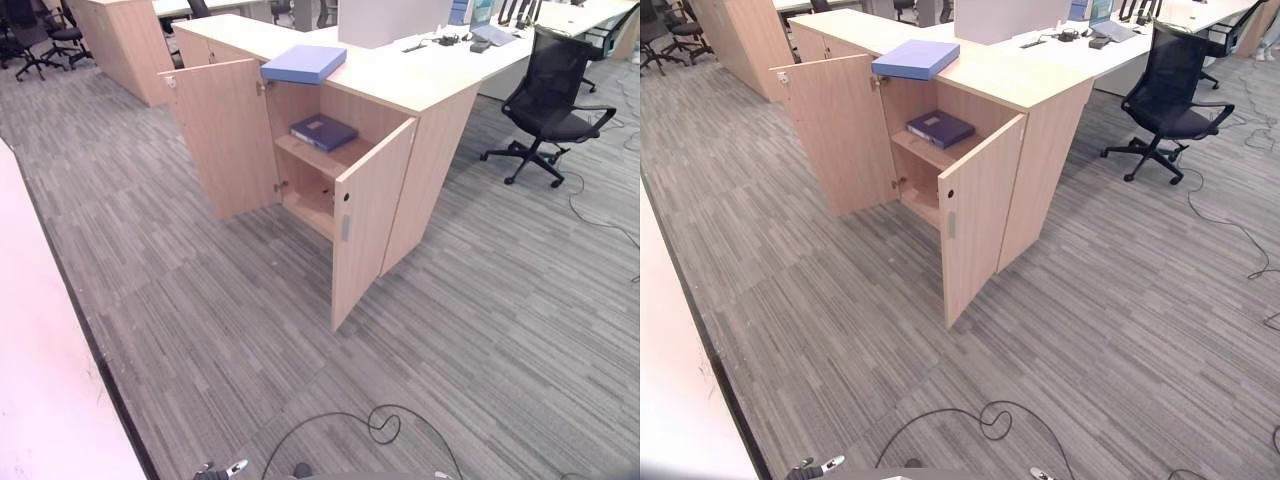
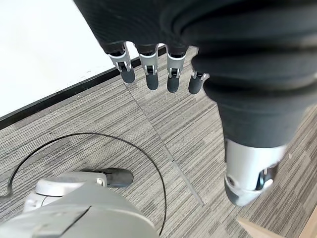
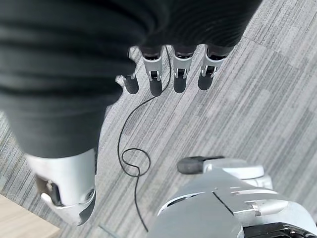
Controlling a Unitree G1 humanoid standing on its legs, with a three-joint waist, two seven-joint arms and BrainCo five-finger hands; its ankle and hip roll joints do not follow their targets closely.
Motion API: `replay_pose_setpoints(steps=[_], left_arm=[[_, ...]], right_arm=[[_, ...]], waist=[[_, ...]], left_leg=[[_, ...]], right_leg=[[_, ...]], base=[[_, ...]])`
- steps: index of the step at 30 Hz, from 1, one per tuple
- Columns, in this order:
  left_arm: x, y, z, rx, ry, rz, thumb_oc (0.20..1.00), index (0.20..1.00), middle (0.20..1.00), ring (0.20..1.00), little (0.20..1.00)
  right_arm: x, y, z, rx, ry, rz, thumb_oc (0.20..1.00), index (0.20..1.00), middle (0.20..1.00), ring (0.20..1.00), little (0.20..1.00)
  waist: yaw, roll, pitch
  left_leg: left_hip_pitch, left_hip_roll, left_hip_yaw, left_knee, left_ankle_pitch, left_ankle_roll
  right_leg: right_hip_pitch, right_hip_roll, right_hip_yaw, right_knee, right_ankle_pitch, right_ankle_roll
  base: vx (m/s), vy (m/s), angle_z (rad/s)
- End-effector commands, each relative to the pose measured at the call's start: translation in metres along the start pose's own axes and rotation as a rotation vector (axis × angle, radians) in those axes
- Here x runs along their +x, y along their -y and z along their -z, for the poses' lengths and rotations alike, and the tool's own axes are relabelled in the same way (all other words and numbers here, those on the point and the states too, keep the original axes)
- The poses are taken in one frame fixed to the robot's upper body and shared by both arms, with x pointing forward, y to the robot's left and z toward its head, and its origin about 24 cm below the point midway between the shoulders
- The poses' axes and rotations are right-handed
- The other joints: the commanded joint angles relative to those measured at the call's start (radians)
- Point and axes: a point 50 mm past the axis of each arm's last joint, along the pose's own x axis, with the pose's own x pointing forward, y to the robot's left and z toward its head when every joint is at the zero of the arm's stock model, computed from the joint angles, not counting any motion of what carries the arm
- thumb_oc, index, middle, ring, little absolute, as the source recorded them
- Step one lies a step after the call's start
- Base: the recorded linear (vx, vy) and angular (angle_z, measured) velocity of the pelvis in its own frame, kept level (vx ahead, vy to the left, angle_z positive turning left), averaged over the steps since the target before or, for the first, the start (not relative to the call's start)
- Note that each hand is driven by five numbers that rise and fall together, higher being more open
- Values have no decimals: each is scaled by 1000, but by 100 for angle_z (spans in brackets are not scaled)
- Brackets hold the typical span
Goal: Put the empty folder in the office cabinet
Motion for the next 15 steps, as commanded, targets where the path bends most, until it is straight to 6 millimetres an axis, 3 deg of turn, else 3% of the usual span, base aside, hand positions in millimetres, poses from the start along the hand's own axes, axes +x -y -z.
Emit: replay_pose_setpoints(steps=[1, 15], left_arm=[[2, 9, -14, -13, 45, -1, 1000, 1000, 1000, 1000, 1000], [1, 14, -3, -14, -18, 101, 1000, 1000, 1000, 1000, 1000]], right_arm=[[0, 1, -12, -30, 17, 34, 1000, 1000, 1000, 1000, 1000], [0, 4, -14, -131, 17, 1, 1000, 1000, 1000, 1000, 1000]], waist=[[8, 10, 14], [2, 18, 6]], left_leg=[[51, -20, 56, 11, -113, -7], [53, -24, 53, 11, -119, -3]], right_leg=[[-11, -31, -73, 6, 14, 80], [-8, -34, -74, 6, 13, 81]], base=[[0, 0, 0], [3, 5, 0]])
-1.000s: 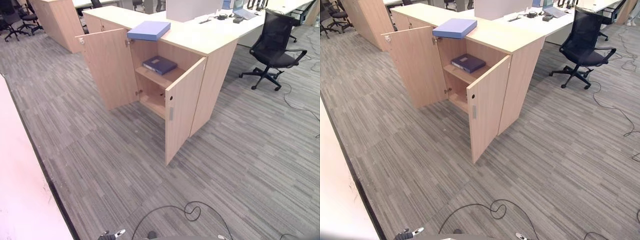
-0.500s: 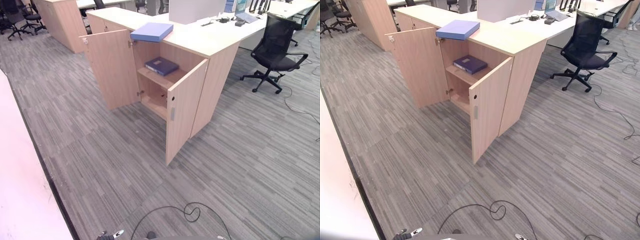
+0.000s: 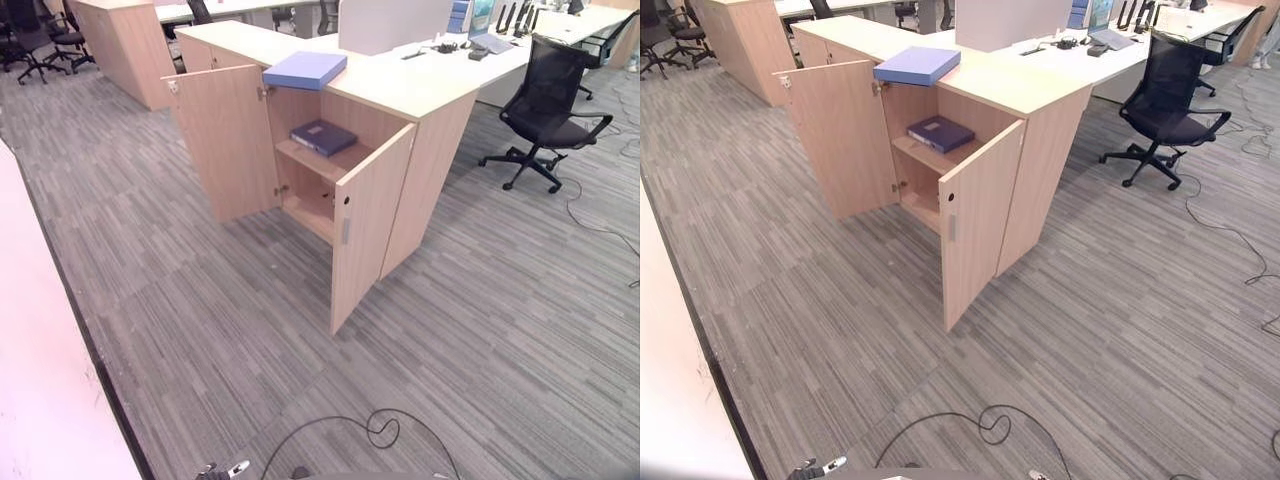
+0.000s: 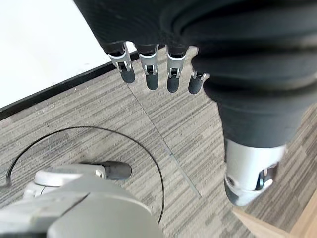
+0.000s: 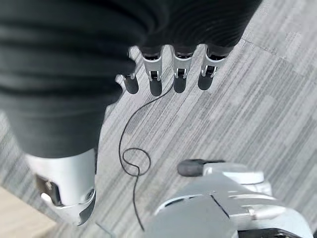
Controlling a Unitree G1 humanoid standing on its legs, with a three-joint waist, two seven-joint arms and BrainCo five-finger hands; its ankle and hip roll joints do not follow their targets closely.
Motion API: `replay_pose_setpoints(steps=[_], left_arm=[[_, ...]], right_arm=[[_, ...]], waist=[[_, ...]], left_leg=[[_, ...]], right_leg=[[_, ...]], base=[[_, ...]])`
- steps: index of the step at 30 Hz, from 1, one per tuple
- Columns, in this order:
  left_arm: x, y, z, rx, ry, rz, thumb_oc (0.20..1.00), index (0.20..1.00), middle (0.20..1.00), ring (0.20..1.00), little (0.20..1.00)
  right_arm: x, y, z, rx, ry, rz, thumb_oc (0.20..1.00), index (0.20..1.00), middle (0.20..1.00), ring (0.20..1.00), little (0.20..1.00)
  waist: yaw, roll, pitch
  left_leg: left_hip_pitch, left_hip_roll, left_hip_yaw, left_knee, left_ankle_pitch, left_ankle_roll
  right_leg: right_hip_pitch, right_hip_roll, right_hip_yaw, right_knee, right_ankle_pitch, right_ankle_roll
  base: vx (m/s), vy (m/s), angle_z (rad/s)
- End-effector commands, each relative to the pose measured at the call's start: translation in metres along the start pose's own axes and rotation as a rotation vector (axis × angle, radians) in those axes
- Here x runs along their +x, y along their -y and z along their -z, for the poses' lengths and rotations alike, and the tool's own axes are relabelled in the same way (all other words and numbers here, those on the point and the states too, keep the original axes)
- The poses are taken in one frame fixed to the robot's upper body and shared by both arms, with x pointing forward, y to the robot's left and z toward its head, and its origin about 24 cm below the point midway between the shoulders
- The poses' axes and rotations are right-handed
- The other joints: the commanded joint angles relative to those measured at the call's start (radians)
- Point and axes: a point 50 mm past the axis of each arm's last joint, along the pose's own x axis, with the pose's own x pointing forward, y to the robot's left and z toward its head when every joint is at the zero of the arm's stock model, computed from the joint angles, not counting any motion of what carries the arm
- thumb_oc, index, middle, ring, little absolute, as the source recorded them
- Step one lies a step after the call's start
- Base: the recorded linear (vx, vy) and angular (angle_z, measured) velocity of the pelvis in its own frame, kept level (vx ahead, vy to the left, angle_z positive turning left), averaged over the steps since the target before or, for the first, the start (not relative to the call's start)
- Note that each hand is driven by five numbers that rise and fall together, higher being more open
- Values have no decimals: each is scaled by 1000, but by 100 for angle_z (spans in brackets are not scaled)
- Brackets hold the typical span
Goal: Put the empty folder in the office cabinet
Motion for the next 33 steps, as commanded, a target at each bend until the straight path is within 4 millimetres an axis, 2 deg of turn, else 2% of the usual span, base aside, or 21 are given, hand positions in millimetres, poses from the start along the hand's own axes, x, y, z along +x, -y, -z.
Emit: replay_pose_setpoints(steps=[1, 8, 14, 23, 26, 29, 30, 32, 33], left_arm=[[2, 10, -7, -12, 1, 28, 1000, 1000, 1000, 1000, 1000], [2, 9, -7, 13, -2, 32, 1000, 1000, 1000, 1000, 1000], [2, 8, -7, 70, 2, 23, 1000, 1000, 1000, 1000, 1000], [3, 7, -14, 74, 25, 8, 1000, 1000, 1000, 1000, 1000], [4, 5, -14, 64, 23, -1, 1000, 1000, 1000, 1000, 1000], [4, 4, -17, 55, 27, -6, 1000, 1000, 1000, 1000, 1000], [5, 4, -18, 57, 28, -6, 1000, 1000, 1000, 1000, 1000], [5, 3, -17, 72, 21, -9, 1000, 1000, 1000, 1000, 1000], [5, 2, -17, 72, 21, -9, 1000, 1000, 1000, 1000, 1000]], right_arm=[[0, 6, -14, -66, 14, 13, 1000, 1000, 1000, 1000, 1000], [0, 5, -17, -91, 26, 7, 1000, 1000, 1000, 1000, 1000], [0, 4, -27, -81, 76, -2, 1000, 1000, 1000, 1000, 1000], [0, 4, -31, -143, 69, 5, 1000, 1000, 1000, 1000, 1000], [0, 3, -36, -155, 83, 4, 1000, 1000, 1000, 1000, 1000], [0, 3, -43, -171, 101, -3, 1000, 1000, 1000, 1000, 1000], [0, 3, -45, -175, 105, -1, 1000, 1000, 1000, 1000, 1000], [0, 3, -45, -186, 110, -2, 1000, 1000, 1000, 1000, 1000], [0, 3, -45, -186, 110, -2, 1000, 1000, 1000, 1000, 1000]], waist=[[3, 13, 20], [3, 15, 20], [0, 13, 25], [12, 19, 28], [18, 30, 31], [20, 48, 46], [18, 53, 56], [8, 57, 67], [8, 57, 67]], left_leg=[[52, -24, 52, 12, -119, -3], [49, -27, 52, 12, -120, -1], [50, -28, 58, 12, -122, 1], [30, -44, 40, 12, -117, 12], [19, -57, 14, 12, -110, 25], [18, -77, -31, 12, -105, 44], [25, -87, -51, 12, -106, 52], [36, -111, -100, 12, -102, 68], [36, -111, -100, 12, -102, 68]], right_leg=[[-8, -32, -73, 6, 13, 82], [-12, -35, -70, 6, 16, 83], [-13, -37, -66, 6, 21, 85], [-26, -60, -88, 22, 34, 98], [-62, -83, -98, 96, 18, 103], [-121, -133, -128, 249, -3, 101], [-135, -155, -137, 311, -1, 101], [-184, -194, -141, 449, 45, 87], [-184, -194, -141, 449, 45, 87]], base=[[0, 0, 0], [0, 0, 0], [0, 0, 0], [-18, 49, 1], [-35, 106, 16], [-21, 155, 21], [-4, 173, 28], [4, 131, 65], [-18, 50, 95]])
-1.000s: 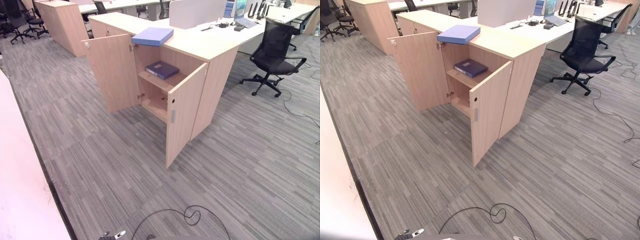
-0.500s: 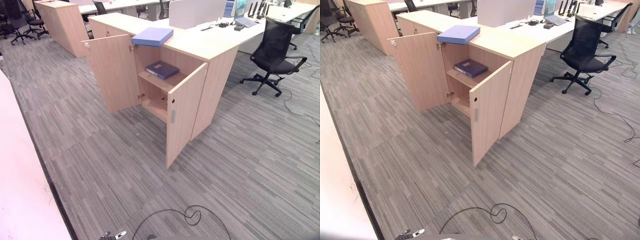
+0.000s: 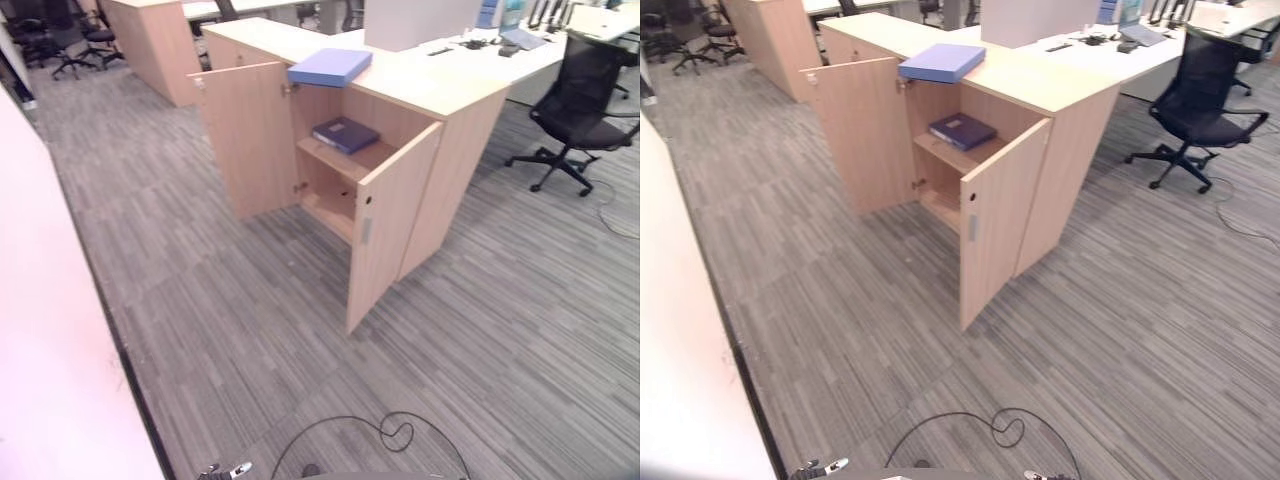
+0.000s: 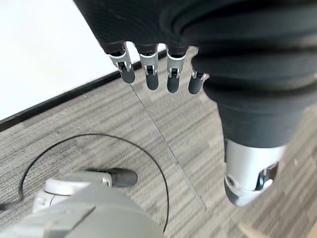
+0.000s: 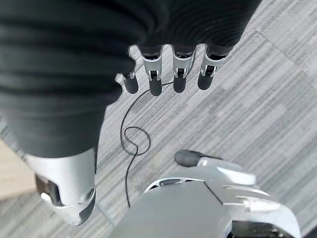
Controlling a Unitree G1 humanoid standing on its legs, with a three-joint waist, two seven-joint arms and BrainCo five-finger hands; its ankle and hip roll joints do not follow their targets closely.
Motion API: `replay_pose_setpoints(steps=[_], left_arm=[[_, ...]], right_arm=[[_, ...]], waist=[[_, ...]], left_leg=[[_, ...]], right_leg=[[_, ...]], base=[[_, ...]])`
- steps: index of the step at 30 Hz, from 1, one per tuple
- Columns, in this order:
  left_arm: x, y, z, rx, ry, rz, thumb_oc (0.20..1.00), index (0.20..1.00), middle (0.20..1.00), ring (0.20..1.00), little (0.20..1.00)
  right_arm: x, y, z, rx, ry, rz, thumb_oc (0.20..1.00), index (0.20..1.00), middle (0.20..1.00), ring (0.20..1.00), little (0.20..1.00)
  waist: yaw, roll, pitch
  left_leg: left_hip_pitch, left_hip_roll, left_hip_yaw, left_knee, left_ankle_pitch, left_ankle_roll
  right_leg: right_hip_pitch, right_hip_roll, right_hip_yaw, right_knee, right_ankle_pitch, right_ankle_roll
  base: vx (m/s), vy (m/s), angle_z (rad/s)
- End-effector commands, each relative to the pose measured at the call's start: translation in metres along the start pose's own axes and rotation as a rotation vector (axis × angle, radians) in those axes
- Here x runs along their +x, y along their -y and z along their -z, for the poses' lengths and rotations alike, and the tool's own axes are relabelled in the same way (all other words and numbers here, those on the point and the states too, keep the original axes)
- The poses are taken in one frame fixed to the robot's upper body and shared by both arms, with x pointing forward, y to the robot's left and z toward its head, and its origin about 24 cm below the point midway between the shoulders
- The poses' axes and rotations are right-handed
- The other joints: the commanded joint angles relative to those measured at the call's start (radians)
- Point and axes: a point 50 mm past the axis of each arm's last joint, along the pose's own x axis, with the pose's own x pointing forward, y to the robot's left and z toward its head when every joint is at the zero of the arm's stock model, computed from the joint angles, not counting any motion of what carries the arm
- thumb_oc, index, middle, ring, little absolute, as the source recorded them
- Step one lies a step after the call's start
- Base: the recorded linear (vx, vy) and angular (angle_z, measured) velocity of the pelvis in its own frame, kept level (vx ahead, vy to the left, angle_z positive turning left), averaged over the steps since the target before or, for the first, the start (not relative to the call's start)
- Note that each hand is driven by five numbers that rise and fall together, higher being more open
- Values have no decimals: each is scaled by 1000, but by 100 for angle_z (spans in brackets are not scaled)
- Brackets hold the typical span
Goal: Put the empty folder in the office cabinet
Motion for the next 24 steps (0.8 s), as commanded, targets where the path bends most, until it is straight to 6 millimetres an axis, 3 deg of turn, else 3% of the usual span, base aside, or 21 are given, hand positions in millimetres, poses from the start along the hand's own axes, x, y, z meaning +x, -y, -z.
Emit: replay_pose_setpoints(steps=[1, 3, 4, 9, 15, 17, 22, 24], left_arm=[[2, -2, -10, 35, 33, -10, 1000, 1000, 1000, 1000, 1000], [1, -3, -8, 29, 26, -13, 1000, 1000, 1000, 1000, 1000], [1, -6, -5, 27, 15, -19, 1000, 1000, 1000, 1000, 1000], [1, -10, -4, 31, 13, -31, 1000, 1000, 1000, 1000, 1000], [0, -11, -1, 16, 7, -44, 1000, 1000, 1000, 1000, 1000], [1, -6, -3, 0, 13, -37, 1000, 1000, 1000, 1000, 1000], [1, -2, -12, 13, 45, -24, 1000, 1000, 1000, 1000, 1000], [2, 4, -25, 26, 90, -5, 1000, 1000, 1000, 1000, 1000]], right_arm=[[0, 2, -40, -56, 101, 1, 1000, 1000, 1000, 1000, 1000], [0, 1, -45, -69, 117, 0, 1000, 1000, 1000, 1000, 1000], [-1, -1, -54, -104, 141, -6, 1000, 1000, 1000, 1000, 1000], [-1, 2, -55, -93, 133, -4, 1000, 1000, 1000, 1000, 1000], [0, 7, -40, -78, 85, 5, 1000, 1000, 1000, 1000, 1000], [0, 12, -29, -63, 57, 13, 1000, 1000, 1000, 1000, 1000], [0, 14, -25, -46, 48, 19, 1000, 1000, 1000, 1000, 1000], [0, 17, -22, -33, 41, 26, 1000, 1000, 1000, 1000, 1000]], waist=[[11, 35, 61], [12, 40, 67], [14, 42, 81], [-10, 15, 111], [-13, 2, 82], [-19, 6, 60], [-27, 4, 53], [-34, -1, 46]], left_leg=[[53, -65, -49, 13, -74, 18], [55, -57, -48, 13, -72, 16], [67, -48, -56, 13, -73, 10], [110, -69, -102, 13, -96, 5], [117, -71, -106, 13, -129, 4], [142, -31, -105, 13, -148, 0], [152, -1, -98, 22, -163, -21], [143, 25, -90, 66, -186, -46]], right_leg=[[-206, -104, 61, 292, 131, 36], [-235, -82, 91, 280, 130, 30], [-269, -43, 128, 189, 138, 35], [-349, 48, 288, -45, 244, 97], [-307, 46, 302, -104, 263, 81], [-282, 76, 296, -95, 236, 61], [-257, 96, 282, -95, 201, 44], [-231, 106, 261, -93, 162, 26]], base=[[-15, -7, 79], [26, -41, 48], [92, -88, 39], [146, -101, 21], [162, -124, 24], [348, -238, -1], [168, -155, 18], [239, -256, 19]])
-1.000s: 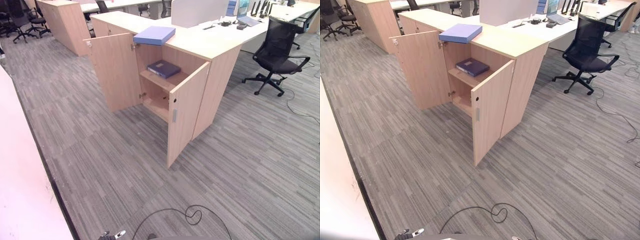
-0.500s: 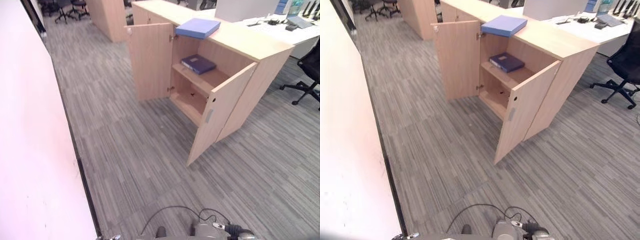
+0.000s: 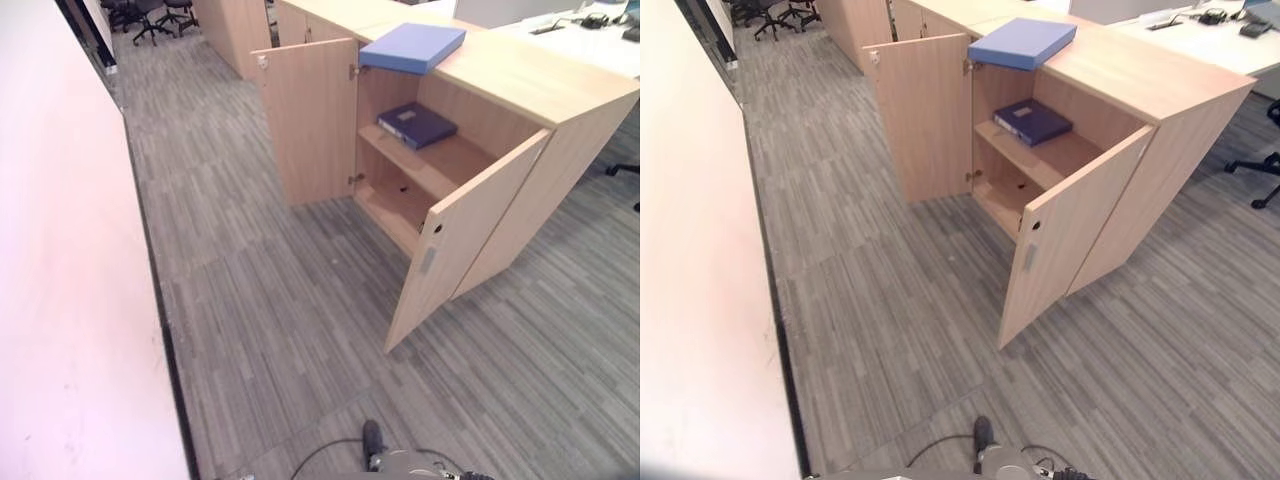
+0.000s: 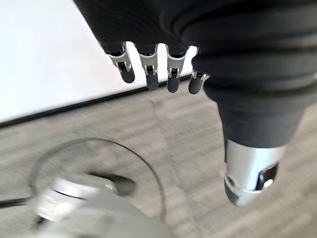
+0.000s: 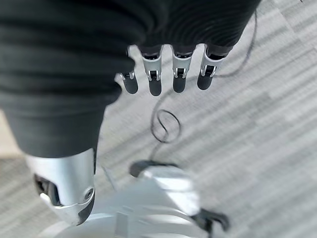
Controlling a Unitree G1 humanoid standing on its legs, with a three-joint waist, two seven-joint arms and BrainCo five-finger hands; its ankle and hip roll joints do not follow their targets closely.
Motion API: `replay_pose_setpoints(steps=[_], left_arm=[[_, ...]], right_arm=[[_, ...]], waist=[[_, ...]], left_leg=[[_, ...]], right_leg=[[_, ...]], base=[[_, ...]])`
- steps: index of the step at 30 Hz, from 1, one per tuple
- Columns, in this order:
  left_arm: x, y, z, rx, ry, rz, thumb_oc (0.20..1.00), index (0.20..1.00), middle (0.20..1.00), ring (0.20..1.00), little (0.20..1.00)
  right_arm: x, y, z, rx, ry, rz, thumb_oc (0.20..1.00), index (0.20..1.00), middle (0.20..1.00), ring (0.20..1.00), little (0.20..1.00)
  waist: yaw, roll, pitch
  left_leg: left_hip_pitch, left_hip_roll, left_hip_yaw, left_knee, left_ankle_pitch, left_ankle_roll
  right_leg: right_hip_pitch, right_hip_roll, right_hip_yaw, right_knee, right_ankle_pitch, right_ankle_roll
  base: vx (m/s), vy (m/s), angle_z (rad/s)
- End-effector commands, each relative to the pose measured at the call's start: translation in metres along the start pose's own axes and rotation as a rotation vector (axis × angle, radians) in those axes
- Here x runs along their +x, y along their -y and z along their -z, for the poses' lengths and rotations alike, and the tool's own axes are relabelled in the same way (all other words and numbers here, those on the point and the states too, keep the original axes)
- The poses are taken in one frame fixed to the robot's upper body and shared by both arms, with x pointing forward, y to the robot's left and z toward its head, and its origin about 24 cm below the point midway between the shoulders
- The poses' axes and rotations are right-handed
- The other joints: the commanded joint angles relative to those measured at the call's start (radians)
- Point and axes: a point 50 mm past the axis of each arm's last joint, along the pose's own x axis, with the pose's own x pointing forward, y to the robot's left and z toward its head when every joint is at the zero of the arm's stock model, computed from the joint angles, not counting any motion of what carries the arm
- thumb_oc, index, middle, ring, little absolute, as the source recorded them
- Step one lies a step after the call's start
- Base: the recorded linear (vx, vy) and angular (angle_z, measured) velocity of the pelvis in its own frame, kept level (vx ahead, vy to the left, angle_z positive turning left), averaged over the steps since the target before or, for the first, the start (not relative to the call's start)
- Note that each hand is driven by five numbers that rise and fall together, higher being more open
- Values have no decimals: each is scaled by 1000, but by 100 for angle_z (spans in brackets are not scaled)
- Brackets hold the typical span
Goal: Put the empty folder in the office cabinet
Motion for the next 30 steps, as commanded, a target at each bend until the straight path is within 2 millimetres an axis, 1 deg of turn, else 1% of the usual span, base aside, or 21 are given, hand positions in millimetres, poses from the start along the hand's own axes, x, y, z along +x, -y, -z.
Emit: replay_pose_setpoints(steps=[1, 4, 5, 6, 8, 9, 10, 11, 12, 13, 16, 18, 20, 21, 22, 23, 24, 25, 28, 29, 30], left_arm=[[4, -2, -33, 49, 112, -3, 1000, 1000, 1000, 1000, 1000], [4, 1, -37, 62, 130, 11, 1000, 1000, 1000, 1000, 1000], [4, 1, -37, 61, 129, 11, 1000, 1000, 1000, 1000, 1000], [4, 1, -36, 60, 127, 10, 1000, 1000, 1000, 1000, 1000], [3, 1, -37, 50, 130, 11, 1000, 1000, 1000, 1000, 1000], [3, 0, -37, 43, 128, 6, 1000, 1000, 1000, 1000, 1000], [3, -1, -35, 31, 124, -2, 1000, 1000, 1000, 1000, 1000], [3, -1, -35, 31, 124, -2, 1000, 1000, 1000, 1000, 1000], [3, -2, -33, 18, 117, -9, 1000, 1000, 1000, 1000, 1000], [3, -5, -30, -1, 107, -22, 1000, 1000, 1000, 1000, 1000], [3, -9, -26, -21, 94, -43, 1000, 1000, 1000, 1000, 1000], [2, -15, -17, -67, 67, -73, 1000, 1000, 1000, 1000, 1000], [1, -16, -12, -94, 53, -82, 1000, 1000, 1000, 1000, 1000], [1, -16, -10, -105, 47, -84, 1000, 1000, 1000, 1000, 1000], [1, -16, -10, -105, 47, -84, 1000, 1000, 1000, 1000, 1000], [1, -16, -7, -116, 41, -88, 1000, 1000, 1000, 1000, 1000], [1, -16, -7, -116, 41, -88, 1000, 1000, 1000, 1000, 1000], [1, -15, -6, -123, 39, -89, 1000, 1000, 1000, 1000, 1000], [0, -14, -5, -126, 36, -87, 1000, 1000, 1000, 1000, 1000], [0, -15, -4, -133, 38, -92, 1000, 1000, 1000, 1000, 1000], [0, -14, -5, -131, 44, -91, 1000, 1000, 1000, 1000, 1000]], right_arm=[[0, 7, -5, 8, -2, 18, 1000, 1000, 1000, 1000, 1000], [0, 8, -3, 18, -4, 19, 1000, 1000, 1000, 1000, 1000], [0, 8, -2, 18, -5, 19, 1000, 1000, 1000, 1000, 1000], [0, 8, -1, 21, -7, 21, 1000, 1000, 1000, 1000, 1000], [0, 8, 0, 19, -13, 26, 1000, 1000, 1000, 1000, 1000], [0, 9, 0, 19, -15, 31, 1000, 1000, 1000, 1000, 1000], [0, 10, -1, 18, -17, 36, 1000, 1000, 1000, 1000, 1000], [0, 10, -1, 18, -17, 36, 1000, 1000, 1000, 1000, 1000], [0, 11, 0, 18, -21, 40, 1000, 1000, 1000, 1000, 1000], [0, 12, 0, 13, -23, 43, 1000, 1000, 1000, 1000, 1000], [0, 14, -1, 1, -24, 52, 1000, 1000, 1000, 1000, 1000], [-1, 14, 3, -11, -34, 55, 1000, 1000, 1000, 1000, 1000], [-1, 15, 7, -18, -42, 63, 1000, 1000, 1000, 1000, 1000], [-1, 16, 7, -16, -45, 67, 1000, 1000, 1000, 1000, 1000], [-1, 16, 7, -16, -45, 67, 1000, 1000, 1000, 1000, 1000], [-1, 18, 10, -19, -54, 74, 1000, 1000, 1000, 1000, 1000], [-1, 18, 10, -19, -55, 74, 1000, 1000, 1000, 1000, 1000], [-2, 20, 12, -25, -61, 78, 1000, 1000, 1000, 1000, 1000], [-2, 21, 14, -26, -64, 78, 1000, 1000, 1000, 1000, 1000], [-2, 22, 15, -24, -68, 80, 1000, 1000, 1000, 1000, 1000], [-2, 22, 16, -23, -73, 82, 1000, 1000, 1000, 1000, 1000]], waist=[[0, -14, 10], [-4, -26, 7], [-4, -30, 8], [-3, -36, 15], [7, -49, 41], [10, -51, 52], [16, -57, 61], [16, -56, 60], [24, -60, 65], [36, -67, 69], [50, -71, 69], [71, -68, 68], [78, -64, 63], [81, -59, 60], [81, -60, 61], [84, -51, 55], [84, -51, 55], [86, -45, 54], [88, -44, 50], [87, -41, 47], [85, -36, 44]], left_leg=[[22, 11, 46, 13, -77, -6], [-9, 34, 73, 120, -58, -35], [-29, 41, 95, 181, -40, -50], [-68, 51, 112, 274, -7, -64], [-150, 70, 155, 451, 64, -63], [-180, 85, 180, 512, 90, -55], [-209, 101, 211, 546, 108, -45], [-211, 102, 211, 548, 107, -45], [-246, 109, 234, 560, 108, -35], [-294, 110, 251, 530, 95, -30], [-317, 117, 245, 448, 98, -39], [-323, 119, 193, 288, 136, -60], [-318, 125, 147, 195, 163, -73], [-317, 137, 131, 155, 183, -78], [-314, 136, 132, 153, 184, -78], [-318, 158, 106, 89, 223, -84], [-316, 158, 107, 87, 224, -84], [-313, 178, 100, 66, 242, -92], [-301, 198, 111, 73, 236, -96], [-283, 233, 137, 87, 233, -105], [-270, 253, 152, 75, 242, -109]], right_leg=[[-26, -13, 42, 55, -80, 100], [9, -7, 29, 58, -109, 84], [30, -6, 24, 55, -117, 77], [52, -4, 19, 50, -125, 69], [93, -7, 8, 48, -142, 51], [107, -6, -2, 49, -150, 42], [119, -10, -6, 53, -158, 35], [119, -9, -6, 54, -159, 35], [128, -13, -8, 59, -167, 31], [140, -25, -9, 69, -180, 33], [149, -35, -6, 77, -189, 37], [185, -40, 8, 72, -207, 44], [207, -42, 17, 66, -218, 49], [215, -43, 21, 63, -223, 51], [217, -43, 21, 63, -223, 51], [231, -46, 29, 64, -238, 55], [232, -47, 29, 64, -239, 55], [243, -54, 38, 73, -253, 59], [249, -66, 48, 80, -258, 63], [248, -86, 43, 81, -259, 70], [248, -91, 38, 79, -259, 75]], base=[[217, -241, 31], [167, -200, 24], [119, -183, 17], [103, -202, 8], [47, -180, 14], [35, -154, 26], [33, -106, 30], [44, -88, 31], [78, -65, 37], [124, -80, 28], [97, -15, -5], [174, 21, -5], [166, 36, -16], [120, 29, -18], [163, 65, -4], [112, 48, -2], [203, 117, -6], [133, 106, -12], [103, 115, -32], [144, 236, -28], [160, 302, -20]])
